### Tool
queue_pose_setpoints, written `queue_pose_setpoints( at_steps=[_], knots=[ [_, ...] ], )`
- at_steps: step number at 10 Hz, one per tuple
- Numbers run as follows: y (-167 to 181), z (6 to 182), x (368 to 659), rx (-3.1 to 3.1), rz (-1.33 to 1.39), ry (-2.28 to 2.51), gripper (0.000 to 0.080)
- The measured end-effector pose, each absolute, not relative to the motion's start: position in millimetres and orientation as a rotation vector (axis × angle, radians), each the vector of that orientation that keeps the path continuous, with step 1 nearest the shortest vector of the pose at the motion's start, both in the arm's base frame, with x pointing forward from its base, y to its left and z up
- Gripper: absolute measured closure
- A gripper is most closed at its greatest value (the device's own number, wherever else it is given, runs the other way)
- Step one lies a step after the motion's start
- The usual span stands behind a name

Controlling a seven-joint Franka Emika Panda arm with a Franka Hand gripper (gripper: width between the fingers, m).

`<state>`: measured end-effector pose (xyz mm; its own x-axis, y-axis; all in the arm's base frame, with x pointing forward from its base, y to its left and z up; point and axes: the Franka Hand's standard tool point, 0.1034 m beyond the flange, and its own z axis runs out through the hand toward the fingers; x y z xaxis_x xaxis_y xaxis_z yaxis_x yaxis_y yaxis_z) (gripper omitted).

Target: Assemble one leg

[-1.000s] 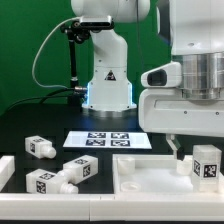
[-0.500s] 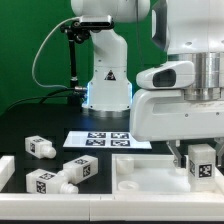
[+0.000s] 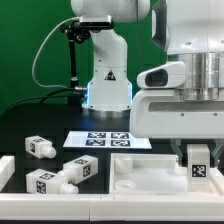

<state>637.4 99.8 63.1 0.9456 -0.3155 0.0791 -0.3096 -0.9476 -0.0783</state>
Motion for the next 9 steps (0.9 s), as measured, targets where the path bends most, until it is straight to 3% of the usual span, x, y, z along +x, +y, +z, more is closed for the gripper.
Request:
queue_pose_setpoints(
  at_steps=[5,9],
  knots=[
    [113.3,61.9,638.7,-2.571,0.006,1.636,0.0517],
    [113.6,61.9,639.1,-2.305,0.047,1.965,0.0517]
  ],
)
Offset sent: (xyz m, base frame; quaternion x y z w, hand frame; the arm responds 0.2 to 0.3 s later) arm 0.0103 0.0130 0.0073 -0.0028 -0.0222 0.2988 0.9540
